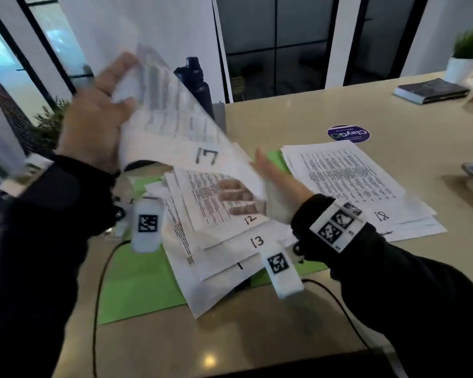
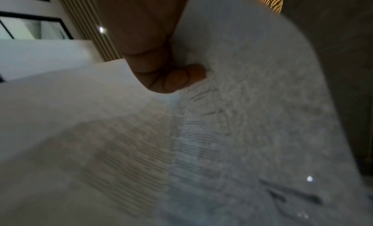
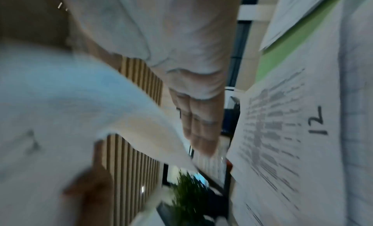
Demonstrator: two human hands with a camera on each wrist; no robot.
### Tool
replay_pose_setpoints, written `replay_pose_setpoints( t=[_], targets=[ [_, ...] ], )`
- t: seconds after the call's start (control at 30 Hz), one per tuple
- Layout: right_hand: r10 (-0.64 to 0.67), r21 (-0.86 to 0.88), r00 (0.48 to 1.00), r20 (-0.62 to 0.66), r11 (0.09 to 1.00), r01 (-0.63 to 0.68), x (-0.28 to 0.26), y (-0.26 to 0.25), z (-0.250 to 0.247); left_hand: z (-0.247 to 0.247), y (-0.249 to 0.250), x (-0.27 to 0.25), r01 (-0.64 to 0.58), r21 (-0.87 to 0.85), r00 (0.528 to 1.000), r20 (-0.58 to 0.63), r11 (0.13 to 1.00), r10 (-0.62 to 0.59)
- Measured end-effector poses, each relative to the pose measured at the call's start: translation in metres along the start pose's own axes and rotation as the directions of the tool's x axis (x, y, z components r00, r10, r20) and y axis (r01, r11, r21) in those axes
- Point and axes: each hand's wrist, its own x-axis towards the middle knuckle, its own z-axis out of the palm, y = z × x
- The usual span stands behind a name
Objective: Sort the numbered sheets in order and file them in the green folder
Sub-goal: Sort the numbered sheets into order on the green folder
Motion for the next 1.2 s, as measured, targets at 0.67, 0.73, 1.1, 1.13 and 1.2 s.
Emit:
replay_pose_setpoints(
  t=[0.67,0.73,1.1,1.13,1.2],
  targets=[
    [-0.444,-0.708,0.588,-0.676,0.613,-0.351,-0.105,-0.074,-0.182,0.219,-0.055,-0.041,0.185,0.023,0.794,0.585,0.982,-0.163],
    [-0.288,-0.700,0.645,-0.708,0.402,-0.590,-0.099,-0.061,-0.196,0.224,-0.060,-0.047,0.402,0.165,0.651,0.640,0.901,-0.407],
    [-0.054,-0.609,0.609,-0.792,-0.008,-0.793,-0.099,-0.051,-0.224,0.155,-0.077,-0.030,0.355,0.458,0.648,0.507,0.815,-0.568],
    [-0.092,-0.601,0.602,-0.794,-0.035,-0.798,-0.096,-0.053,-0.222,0.143,-0.081,-0.029,0.317,0.502,0.680,0.472,0.805,-0.561],
    [-0.170,-0.608,0.623,-0.763,-0.137,-0.782,-0.087,-0.062,-0.206,0.120,-0.087,-0.032,0.227,0.579,0.726,0.436,0.783,-0.533]
  ],
)
